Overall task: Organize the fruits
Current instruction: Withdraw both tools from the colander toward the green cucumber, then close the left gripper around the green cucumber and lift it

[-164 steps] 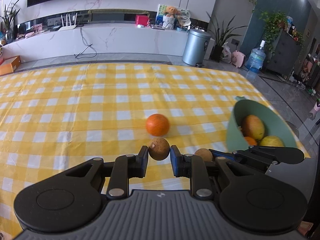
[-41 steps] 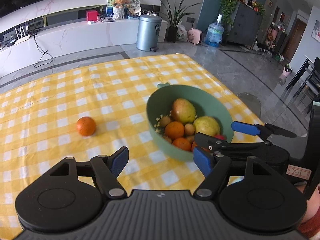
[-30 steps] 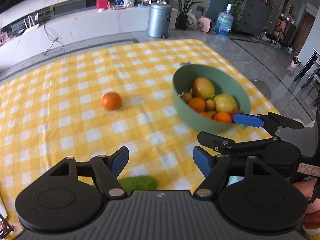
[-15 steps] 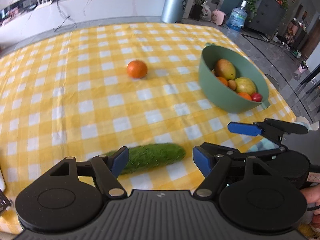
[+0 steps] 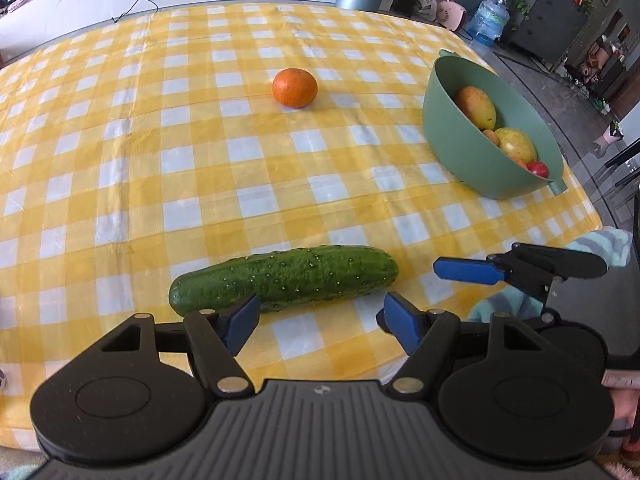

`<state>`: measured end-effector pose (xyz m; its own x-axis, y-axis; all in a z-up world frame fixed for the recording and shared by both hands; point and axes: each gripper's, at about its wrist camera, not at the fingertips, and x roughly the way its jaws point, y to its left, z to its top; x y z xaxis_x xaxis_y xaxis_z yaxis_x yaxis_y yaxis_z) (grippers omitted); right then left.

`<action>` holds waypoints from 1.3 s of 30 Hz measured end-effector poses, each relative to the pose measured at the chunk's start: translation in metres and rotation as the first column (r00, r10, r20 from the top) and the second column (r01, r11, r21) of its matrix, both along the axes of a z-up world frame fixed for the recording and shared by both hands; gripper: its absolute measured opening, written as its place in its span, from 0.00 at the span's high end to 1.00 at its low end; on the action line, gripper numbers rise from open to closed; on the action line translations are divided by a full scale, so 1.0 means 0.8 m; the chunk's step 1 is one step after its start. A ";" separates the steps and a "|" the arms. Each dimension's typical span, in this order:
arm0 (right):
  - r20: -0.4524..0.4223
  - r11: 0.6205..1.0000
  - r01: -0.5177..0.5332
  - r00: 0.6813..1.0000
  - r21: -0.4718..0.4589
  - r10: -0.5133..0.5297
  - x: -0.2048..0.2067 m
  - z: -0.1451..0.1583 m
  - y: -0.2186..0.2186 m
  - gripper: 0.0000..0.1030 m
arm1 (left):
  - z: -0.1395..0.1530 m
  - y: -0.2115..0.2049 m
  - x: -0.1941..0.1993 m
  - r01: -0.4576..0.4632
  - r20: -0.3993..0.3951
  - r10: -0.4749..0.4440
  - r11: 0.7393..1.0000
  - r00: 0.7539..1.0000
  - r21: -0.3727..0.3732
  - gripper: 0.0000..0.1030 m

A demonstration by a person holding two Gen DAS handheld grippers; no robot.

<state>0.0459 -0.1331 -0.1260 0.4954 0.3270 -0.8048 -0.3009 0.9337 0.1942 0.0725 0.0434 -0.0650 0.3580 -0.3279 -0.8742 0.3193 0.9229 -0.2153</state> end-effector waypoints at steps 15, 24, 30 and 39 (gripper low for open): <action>0.091 0.991 0.131 0.987 0.041 -0.134 0.049 0.013 -0.020 0.44 | 0.009 0.000 0.034 0.092 0.065 -0.097 0.993 0.993 0.072 0.20; 0.044 0.991 0.116 0.992 0.065 -0.119 0.027 0.008 -0.034 0.44 | -0.004 -0.029 0.033 0.260 0.096 -0.294 0.929 0.951 0.264 0.17; 0.005 0.991 0.093 0.996 0.096 -0.094 0.013 0.007 -0.037 0.44 | -0.004 -0.031 0.029 0.288 0.092 -0.324 0.916 0.942 0.281 0.18; -0.041 0.997 -0.034 0.998 0.069 0.037 0.001 -0.005 -0.010 0.70 | -0.003 -0.036 0.030 0.237 0.112 -0.281 0.923 0.953 0.303 0.18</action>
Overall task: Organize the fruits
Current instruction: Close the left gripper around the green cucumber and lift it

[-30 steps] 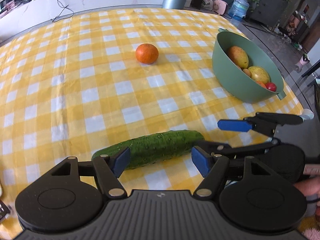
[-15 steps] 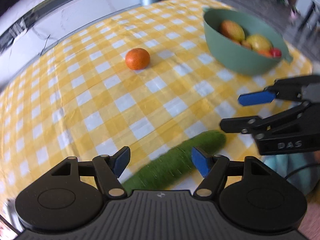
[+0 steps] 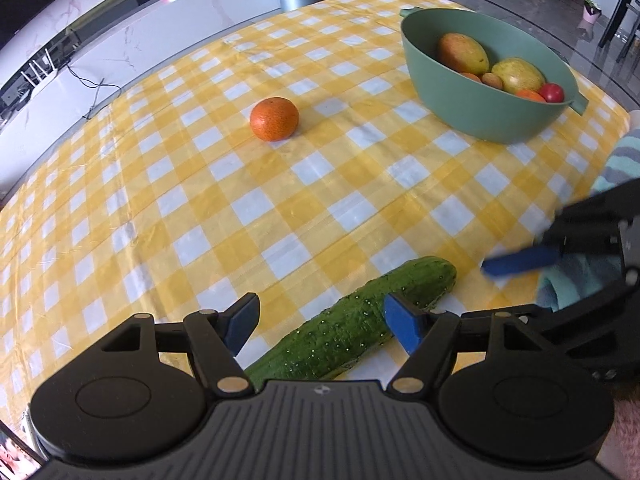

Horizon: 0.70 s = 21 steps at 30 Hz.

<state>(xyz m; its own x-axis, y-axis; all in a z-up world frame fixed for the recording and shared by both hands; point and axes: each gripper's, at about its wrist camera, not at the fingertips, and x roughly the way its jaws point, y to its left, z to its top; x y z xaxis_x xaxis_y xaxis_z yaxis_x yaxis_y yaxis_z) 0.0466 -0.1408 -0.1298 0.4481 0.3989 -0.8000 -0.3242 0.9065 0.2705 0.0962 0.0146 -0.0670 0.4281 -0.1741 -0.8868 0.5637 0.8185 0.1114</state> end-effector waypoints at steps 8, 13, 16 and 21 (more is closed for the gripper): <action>-0.009 1.000 -0.008 1.000 -0.019 0.008 0.008 -0.007 0.012 0.88 | -0.001 0.003 0.006 -0.033 0.007 0.034 0.999 0.999 -0.018 0.18; 0.007 0.999 0.014 1.000 -0.031 -0.014 0.023 -0.006 0.016 0.89 | 0.004 0.007 0.006 -0.013 0.005 0.013 1.000 1.000 -0.020 0.20; 0.021 0.999 0.026 0.999 -0.024 -0.026 0.031 -0.004 0.015 0.92 | 0.008 0.011 0.003 0.024 0.002 -0.024 0.999 1.000 -0.022 0.20; 0.051 0.999 0.043 0.998 -0.019 -0.042 0.045 0.000 0.017 0.92 | 0.002 0.009 0.003 0.086 0.000 -0.086 0.996 0.996 0.031 0.20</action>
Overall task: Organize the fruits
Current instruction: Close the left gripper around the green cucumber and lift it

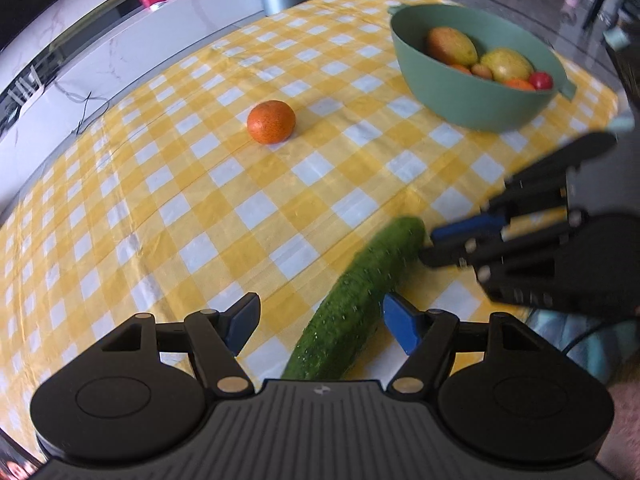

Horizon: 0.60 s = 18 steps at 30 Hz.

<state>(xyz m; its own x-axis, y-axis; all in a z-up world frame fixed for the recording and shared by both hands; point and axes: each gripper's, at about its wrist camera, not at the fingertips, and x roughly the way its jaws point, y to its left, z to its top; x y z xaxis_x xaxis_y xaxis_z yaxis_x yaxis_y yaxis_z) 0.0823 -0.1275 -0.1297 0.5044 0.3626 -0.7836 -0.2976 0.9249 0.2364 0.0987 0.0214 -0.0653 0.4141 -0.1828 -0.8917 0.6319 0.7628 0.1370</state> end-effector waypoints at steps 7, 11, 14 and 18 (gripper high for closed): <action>0.020 0.999 0.023 1.000 0.028 -0.024 0.013 -0.002 -0.003 0.92 | -0.014 -0.010 0.006 0.049 0.009 -0.049 0.998 0.999 0.041 0.18; 0.041 0.998 0.041 0.998 0.052 -0.043 0.018 0.001 -0.007 0.91 | -0.017 -0.013 0.012 0.058 -0.008 -0.058 0.998 0.998 0.032 0.18; 0.041 0.997 0.045 0.998 0.070 -0.048 0.021 -0.001 -0.010 0.91 | -0.022 -0.015 0.011 0.080 -0.022 -0.079 0.996 0.997 0.039 0.18; 0.049 0.997 0.045 0.998 0.070 -0.049 0.020 -0.005 -0.012 0.85 | -0.030 -0.016 0.014 0.076 -0.034 -0.075 0.997 0.997 0.033 0.18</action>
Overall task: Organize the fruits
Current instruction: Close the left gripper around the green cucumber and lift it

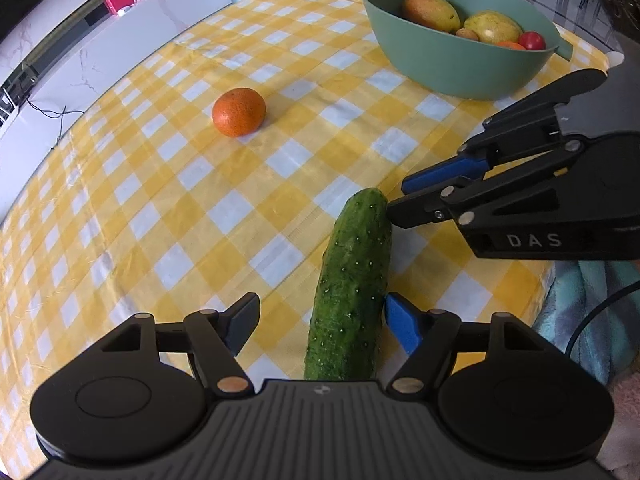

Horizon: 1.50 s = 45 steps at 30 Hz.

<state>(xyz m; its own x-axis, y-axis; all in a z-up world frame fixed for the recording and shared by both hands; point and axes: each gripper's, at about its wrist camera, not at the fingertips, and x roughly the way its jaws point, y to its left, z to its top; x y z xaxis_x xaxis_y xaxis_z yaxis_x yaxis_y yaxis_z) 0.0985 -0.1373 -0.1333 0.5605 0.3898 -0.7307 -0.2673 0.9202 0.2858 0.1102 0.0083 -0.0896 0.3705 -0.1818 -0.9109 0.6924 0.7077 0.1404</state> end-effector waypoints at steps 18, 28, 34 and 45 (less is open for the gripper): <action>-0.036 1.000 0.023 0.999 0.013 -0.023 0.000 -0.010 -0.011 0.77 | -0.014 -0.005 0.001 -0.151 -0.072 0.144 0.982 0.987 -0.111 0.50; -0.004 0.999 0.042 0.999 -0.008 -0.042 0.001 -0.003 -0.007 0.77 | -0.004 0.018 0.008 -0.280 -0.033 0.279 0.934 0.960 -0.220 0.55; 0.023 0.998 0.035 0.999 -0.054 -0.034 0.020 0.006 0.002 0.77 | 0.007 0.040 0.040 -0.378 -0.046 0.383 0.874 0.922 -0.305 0.56; 0.178 0.986 0.027 0.984 -0.165 0.003 0.094 0.018 0.031 0.66 | -0.011 0.069 0.094 -0.515 -0.112 0.513 0.774 0.851 -0.369 0.57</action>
<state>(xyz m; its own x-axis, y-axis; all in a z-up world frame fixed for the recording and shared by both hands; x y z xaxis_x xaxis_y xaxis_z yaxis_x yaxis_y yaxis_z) 0.1733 -0.1121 -0.1192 0.6907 0.2643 -0.6731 -0.2890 0.9541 0.0781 0.1852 0.0635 -0.0981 0.5026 -0.2892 -0.8147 0.2107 0.9550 -0.2090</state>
